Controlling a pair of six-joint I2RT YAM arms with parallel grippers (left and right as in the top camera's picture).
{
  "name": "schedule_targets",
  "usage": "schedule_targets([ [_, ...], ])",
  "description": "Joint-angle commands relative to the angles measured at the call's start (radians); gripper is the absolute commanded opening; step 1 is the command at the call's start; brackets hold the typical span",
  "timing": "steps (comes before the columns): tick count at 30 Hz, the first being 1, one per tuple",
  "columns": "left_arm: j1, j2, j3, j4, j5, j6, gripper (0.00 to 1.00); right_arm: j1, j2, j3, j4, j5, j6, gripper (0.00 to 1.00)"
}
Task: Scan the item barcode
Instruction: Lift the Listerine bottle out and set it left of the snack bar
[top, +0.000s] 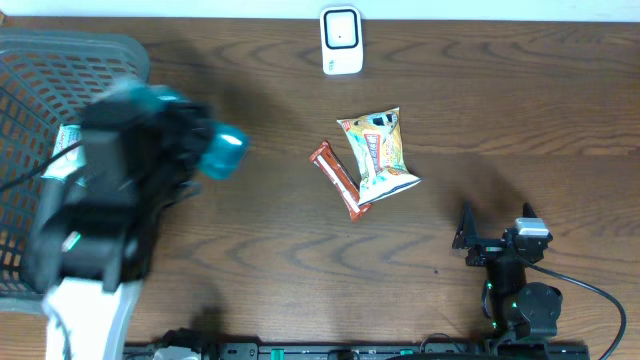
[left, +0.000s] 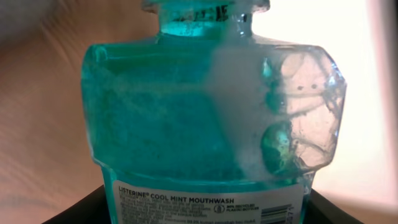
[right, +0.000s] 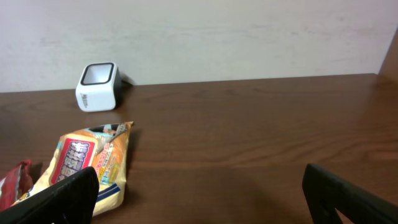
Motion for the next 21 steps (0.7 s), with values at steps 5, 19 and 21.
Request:
schedule_targets([
  [5, -0.241, 0.311, 0.009, 0.012, -0.048, 0.006, 0.57, -0.009, -0.005, -0.001, -0.003, 0.008, -0.011, 0.99],
  [19, -0.312, 0.737, 0.009, 0.08, -0.059, -0.062, 0.57, -0.009, -0.005, -0.001, -0.003, 0.009, -0.011, 0.99],
  [21, -0.331, 0.768, 0.009, 0.112, -0.077, -0.062, 0.58, -0.009, -0.005, -0.001, -0.003, 0.008, -0.011, 0.99],
])
